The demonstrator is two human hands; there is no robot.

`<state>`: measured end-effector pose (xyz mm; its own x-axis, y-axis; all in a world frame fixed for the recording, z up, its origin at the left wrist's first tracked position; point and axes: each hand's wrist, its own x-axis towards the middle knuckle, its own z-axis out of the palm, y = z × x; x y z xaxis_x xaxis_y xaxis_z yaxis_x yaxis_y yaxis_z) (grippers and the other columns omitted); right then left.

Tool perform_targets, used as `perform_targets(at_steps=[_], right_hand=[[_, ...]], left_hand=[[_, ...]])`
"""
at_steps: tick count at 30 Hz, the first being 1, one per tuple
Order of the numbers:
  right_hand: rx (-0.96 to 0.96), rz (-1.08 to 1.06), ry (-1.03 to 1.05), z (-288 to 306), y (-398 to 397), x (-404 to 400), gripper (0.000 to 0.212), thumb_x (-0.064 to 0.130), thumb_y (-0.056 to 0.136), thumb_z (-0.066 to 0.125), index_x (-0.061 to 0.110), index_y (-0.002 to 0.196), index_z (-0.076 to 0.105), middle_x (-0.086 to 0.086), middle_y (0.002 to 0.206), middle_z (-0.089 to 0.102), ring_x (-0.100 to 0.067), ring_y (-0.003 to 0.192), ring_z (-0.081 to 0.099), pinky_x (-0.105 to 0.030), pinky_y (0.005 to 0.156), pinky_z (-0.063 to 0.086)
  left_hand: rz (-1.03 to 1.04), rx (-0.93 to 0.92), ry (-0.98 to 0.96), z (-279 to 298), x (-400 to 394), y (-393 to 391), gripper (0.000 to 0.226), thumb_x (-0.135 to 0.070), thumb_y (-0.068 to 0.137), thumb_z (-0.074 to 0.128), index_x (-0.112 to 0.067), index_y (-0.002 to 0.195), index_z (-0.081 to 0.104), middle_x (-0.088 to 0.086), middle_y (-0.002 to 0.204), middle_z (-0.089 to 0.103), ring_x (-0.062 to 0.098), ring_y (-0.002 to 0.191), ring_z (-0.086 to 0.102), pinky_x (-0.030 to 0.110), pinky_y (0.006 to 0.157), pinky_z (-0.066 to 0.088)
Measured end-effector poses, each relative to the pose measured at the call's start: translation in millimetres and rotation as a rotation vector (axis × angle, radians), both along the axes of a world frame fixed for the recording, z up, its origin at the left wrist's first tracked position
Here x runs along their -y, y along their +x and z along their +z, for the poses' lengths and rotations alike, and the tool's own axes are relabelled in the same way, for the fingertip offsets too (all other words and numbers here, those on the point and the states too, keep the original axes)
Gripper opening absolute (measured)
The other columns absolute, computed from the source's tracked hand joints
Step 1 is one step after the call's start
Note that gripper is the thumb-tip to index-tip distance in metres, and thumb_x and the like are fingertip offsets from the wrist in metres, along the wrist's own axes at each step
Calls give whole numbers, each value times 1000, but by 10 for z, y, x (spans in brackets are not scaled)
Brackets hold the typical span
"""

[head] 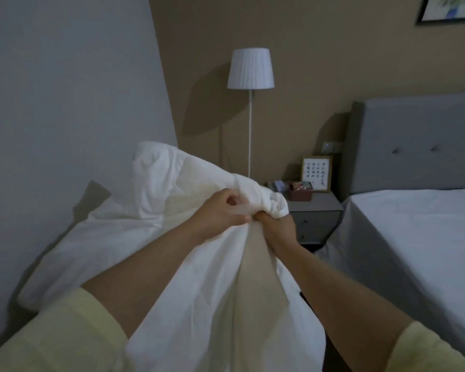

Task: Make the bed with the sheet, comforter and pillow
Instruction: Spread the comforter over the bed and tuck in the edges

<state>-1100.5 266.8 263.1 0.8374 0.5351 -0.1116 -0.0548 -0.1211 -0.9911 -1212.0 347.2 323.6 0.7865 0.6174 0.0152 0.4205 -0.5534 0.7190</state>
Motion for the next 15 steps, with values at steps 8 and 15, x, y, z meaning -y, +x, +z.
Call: perform_targets(at_steps=[8,15], right_hand=[[-185,83,196,233,615,754,47,11,83,60,19,128,50,-3,108,59,-21,96,56,-34,85,48],[-216,10,160,283,1028,1378,54,16,82,62,21,133,45,-6,114,56,-25,99,55,-41,95,47]], left_hand=[[405,-494,73,-434,611,-219,133,-76,54,68,-37,147,-18,-3,160,-14,37,147,-10,66,113,2],[402,-484,-172,-601,966,-360,146,-82,44,67,-29,149,-19,2,161,-12,27,149,1,44,120,13]])
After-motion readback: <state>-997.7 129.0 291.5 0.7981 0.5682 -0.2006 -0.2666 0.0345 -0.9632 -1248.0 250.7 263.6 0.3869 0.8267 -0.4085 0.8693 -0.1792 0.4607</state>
